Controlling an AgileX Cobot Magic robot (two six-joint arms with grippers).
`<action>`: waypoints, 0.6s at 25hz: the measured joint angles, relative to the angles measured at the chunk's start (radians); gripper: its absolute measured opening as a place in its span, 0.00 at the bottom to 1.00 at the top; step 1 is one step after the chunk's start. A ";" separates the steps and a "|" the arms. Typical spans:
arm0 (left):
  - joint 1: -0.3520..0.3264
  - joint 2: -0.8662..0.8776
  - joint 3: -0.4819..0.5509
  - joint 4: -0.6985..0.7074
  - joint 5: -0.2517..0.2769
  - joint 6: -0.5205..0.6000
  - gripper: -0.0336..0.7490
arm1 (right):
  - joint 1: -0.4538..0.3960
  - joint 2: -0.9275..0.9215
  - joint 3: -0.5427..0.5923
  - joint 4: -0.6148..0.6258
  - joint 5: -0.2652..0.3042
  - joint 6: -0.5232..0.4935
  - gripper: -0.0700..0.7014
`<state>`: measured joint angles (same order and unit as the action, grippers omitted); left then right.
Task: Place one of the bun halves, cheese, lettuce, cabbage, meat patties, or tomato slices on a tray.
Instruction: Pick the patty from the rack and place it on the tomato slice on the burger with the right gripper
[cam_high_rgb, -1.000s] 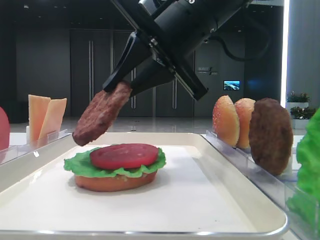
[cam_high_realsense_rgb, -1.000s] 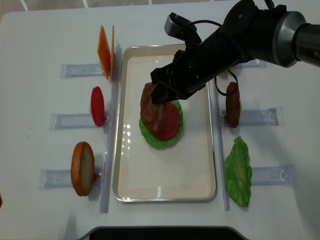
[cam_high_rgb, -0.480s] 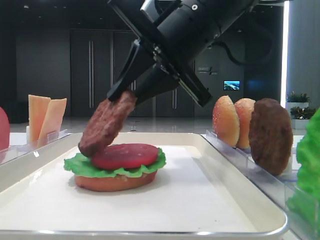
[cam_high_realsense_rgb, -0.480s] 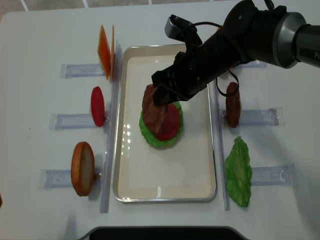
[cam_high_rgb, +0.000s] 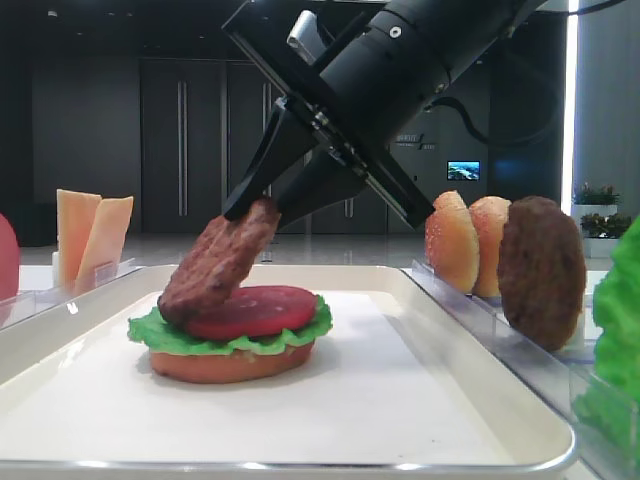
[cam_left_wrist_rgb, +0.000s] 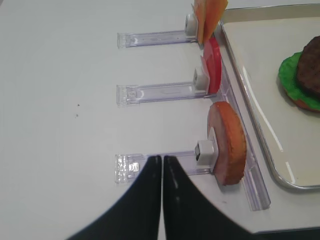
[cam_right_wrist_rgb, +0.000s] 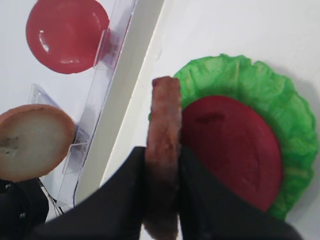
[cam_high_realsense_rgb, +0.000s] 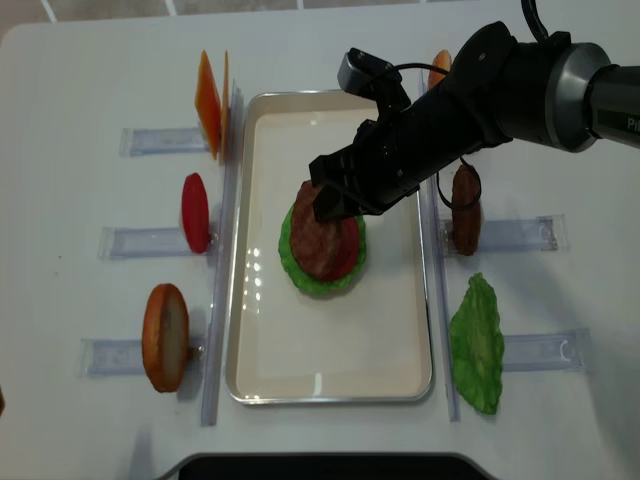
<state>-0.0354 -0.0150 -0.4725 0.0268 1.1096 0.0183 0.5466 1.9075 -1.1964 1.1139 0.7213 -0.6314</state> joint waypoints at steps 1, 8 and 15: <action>0.000 0.000 0.000 0.000 0.000 0.000 0.04 | 0.000 0.000 0.000 0.000 0.000 0.000 0.26; 0.000 0.000 0.000 0.000 0.000 0.000 0.04 | 0.000 0.000 0.002 -0.081 -0.020 -0.001 0.49; 0.000 0.000 0.000 0.000 0.000 0.000 0.04 | 0.000 0.000 -0.069 -0.302 0.013 0.099 0.66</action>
<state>-0.0354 -0.0150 -0.4725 0.0268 1.1096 0.0183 0.5466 1.9075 -1.2654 0.8117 0.7344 -0.5326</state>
